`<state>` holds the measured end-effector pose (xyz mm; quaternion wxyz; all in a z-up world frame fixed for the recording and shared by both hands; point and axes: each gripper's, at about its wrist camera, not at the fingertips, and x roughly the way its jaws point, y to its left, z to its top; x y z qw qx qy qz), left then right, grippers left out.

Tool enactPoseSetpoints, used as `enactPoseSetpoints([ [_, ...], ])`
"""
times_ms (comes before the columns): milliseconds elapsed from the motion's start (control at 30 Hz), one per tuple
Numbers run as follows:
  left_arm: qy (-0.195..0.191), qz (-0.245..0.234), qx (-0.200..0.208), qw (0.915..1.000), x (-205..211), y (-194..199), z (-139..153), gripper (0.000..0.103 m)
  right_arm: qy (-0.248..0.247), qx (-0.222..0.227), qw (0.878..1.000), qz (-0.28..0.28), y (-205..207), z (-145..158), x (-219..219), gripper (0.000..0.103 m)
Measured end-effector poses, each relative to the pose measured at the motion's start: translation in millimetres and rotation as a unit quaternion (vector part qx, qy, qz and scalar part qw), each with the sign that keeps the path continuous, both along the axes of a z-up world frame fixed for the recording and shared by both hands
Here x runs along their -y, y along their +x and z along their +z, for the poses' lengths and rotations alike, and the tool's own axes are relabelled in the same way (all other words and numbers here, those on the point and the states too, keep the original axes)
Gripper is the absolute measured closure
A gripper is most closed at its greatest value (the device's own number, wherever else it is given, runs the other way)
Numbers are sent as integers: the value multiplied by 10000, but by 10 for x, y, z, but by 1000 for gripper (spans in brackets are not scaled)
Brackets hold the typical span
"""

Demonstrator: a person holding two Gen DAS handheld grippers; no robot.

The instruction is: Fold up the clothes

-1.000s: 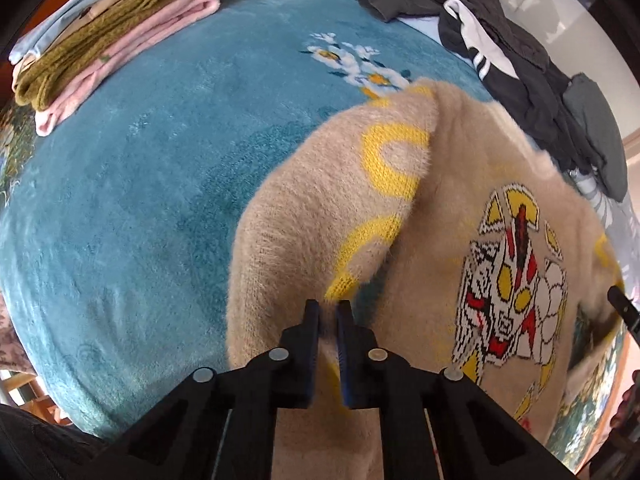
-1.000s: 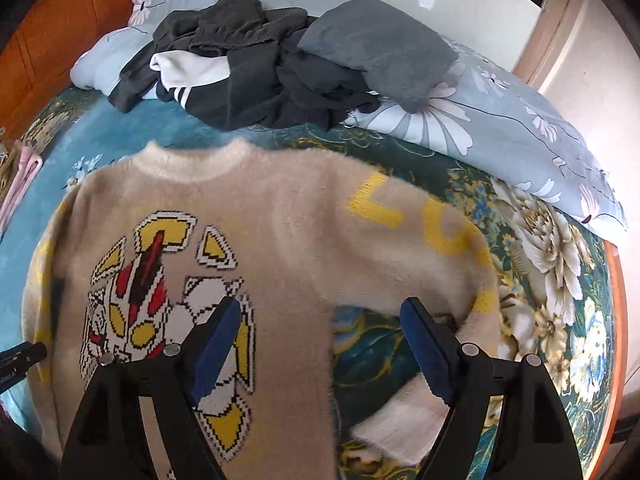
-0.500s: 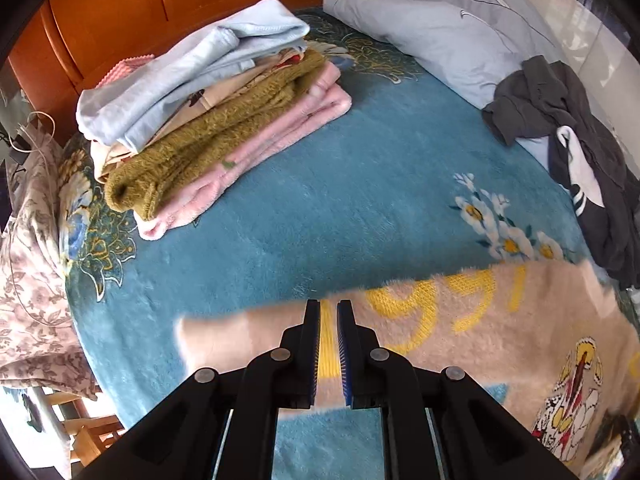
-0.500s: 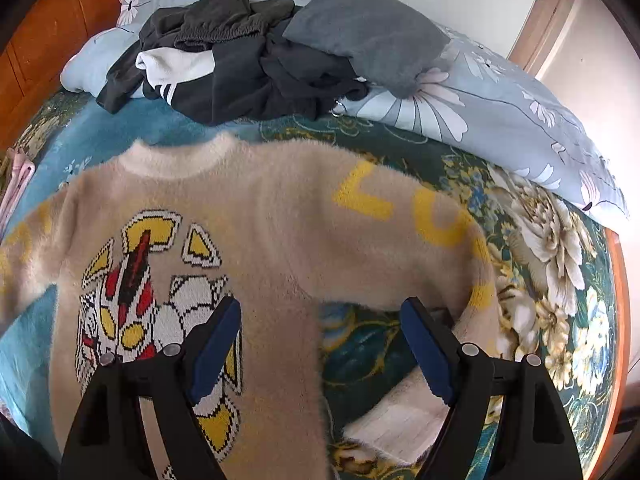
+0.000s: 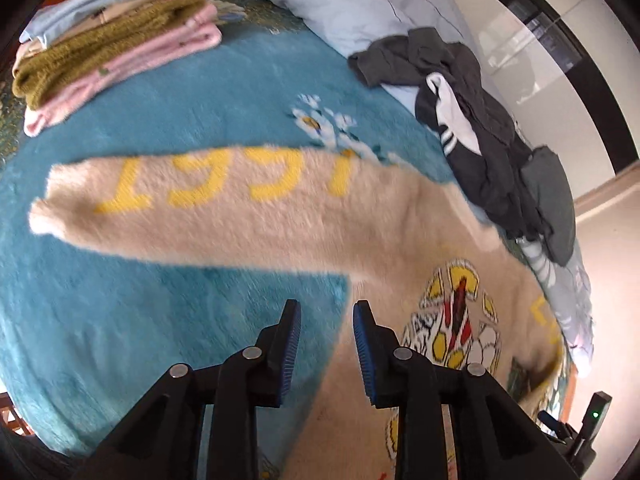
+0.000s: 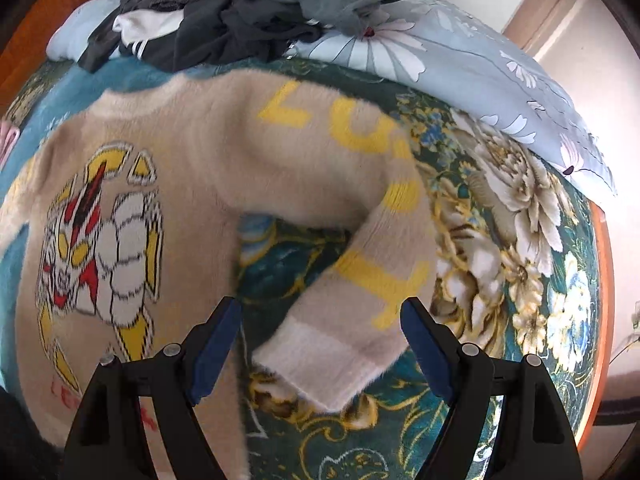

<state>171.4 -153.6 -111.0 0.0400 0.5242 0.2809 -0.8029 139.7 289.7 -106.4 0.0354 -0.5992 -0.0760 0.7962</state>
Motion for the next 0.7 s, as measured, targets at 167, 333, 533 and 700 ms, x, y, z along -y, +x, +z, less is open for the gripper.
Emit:
enactPoseSetpoints([
  [167, -300, -396, -231, 9985, -202, -11, 112, 72, 335, 293, 9982, 412, 275, -331, 90, 20],
  [333, -110, -68, -347, 9993, -19, 60, 101, 68, 441, 335, 9979, 340, 329, -499, 41, 20],
  [533, 139, 419, -465, 9979, 234, 206, 118, 68, -314, 422, 9980, -346, 282, -523, -214, 22],
  [700, 279, 535, -471, 9971, 297, 243, 107, 68, -470, 437, 9960, -630, 210, -458, -236, 69],
])
